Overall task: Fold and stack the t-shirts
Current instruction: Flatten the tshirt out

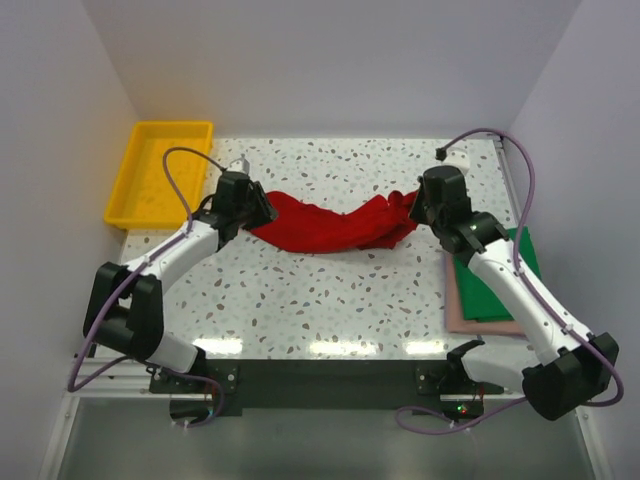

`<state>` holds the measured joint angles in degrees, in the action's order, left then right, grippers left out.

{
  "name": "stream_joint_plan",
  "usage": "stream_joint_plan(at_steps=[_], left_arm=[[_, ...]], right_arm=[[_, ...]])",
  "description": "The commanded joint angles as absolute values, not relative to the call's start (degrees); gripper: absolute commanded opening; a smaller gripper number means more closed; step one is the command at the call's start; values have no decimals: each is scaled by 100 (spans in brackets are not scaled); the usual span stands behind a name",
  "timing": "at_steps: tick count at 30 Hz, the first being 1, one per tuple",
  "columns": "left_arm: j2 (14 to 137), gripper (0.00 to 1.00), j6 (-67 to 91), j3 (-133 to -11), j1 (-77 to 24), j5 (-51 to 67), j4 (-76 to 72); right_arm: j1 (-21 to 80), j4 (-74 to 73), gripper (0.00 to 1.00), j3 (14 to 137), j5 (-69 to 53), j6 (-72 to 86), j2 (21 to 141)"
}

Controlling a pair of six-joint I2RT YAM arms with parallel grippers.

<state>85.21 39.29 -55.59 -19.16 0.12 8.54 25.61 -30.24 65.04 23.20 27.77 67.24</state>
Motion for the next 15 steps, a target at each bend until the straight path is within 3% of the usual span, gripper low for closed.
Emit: stream_joint_plan(at_steps=[1, 5, 15], left_arm=[[8551, 46, 3981, -5379, -1925, -211, 967], [8946, 51, 4069, -5737, -1907, -448, 1002], [10906, 49, 3613, -7786, -1802, -1300, 1643]], right_arm=[[2111, -3270, 6, 6496, 2094, 2707, 6741], [1828, -3112, 6, 6153, 1635, 2847, 6978], [1828, -2479, 6, 4940, 993, 3190, 6943]])
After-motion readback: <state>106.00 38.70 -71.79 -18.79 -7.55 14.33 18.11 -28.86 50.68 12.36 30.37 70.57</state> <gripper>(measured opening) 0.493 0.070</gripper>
